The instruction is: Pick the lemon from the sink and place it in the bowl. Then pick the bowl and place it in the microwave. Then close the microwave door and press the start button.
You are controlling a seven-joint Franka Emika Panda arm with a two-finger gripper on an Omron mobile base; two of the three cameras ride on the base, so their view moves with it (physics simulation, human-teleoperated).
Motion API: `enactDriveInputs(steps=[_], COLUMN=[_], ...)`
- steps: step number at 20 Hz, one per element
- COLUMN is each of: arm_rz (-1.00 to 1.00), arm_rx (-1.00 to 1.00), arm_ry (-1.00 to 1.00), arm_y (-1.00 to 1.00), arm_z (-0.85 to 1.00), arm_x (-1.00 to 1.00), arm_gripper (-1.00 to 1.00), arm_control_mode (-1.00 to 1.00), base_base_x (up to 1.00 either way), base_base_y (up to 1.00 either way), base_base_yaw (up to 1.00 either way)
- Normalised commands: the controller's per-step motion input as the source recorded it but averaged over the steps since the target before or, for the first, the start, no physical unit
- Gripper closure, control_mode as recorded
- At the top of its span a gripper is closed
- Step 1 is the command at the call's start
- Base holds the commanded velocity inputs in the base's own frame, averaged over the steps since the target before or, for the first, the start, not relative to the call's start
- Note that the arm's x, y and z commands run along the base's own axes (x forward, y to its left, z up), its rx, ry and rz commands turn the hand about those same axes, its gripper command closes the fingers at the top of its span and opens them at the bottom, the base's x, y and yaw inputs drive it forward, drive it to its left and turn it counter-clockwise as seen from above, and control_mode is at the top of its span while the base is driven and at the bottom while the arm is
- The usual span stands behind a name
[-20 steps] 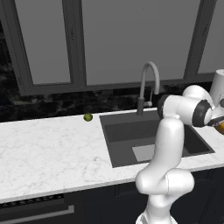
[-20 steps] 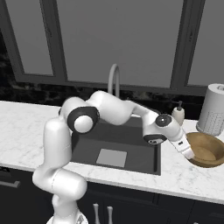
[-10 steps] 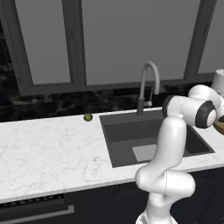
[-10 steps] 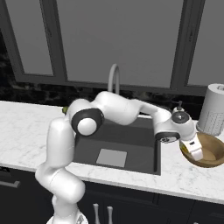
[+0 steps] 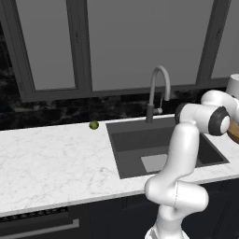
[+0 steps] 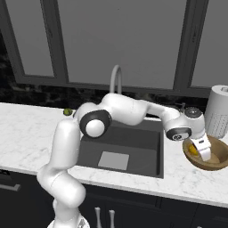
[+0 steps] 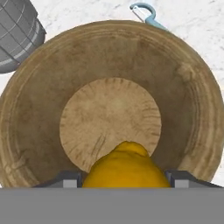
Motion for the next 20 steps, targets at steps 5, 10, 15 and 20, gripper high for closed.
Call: enactDriveInputs(steps=[5,10,15,20], arm_rz=[0.00,0.00,0.00,0.00], arm_rx=[0.01,0.02,0.04,0.00], arm_ry=[0.08,0.00,-0.01,-0.11], arm_y=[0.00,0.00,0.00,-0.01], arm_z=[-0.18,-0.20,-0.03,0.01], arm_x=[0.12,0.03,0.00,0.00], arm_gripper=[-1.00,-1.00,-1.00,-1.00], arm_control_mode=[-1.00,-1.00,-1.00,-1.00], base_base_x=[0.00,0.00,0.00,0.00], base_base_y=[0.00,0.00,0.00,0.00], base_base_yaw=[0.00,0.00,0.00,0.00])
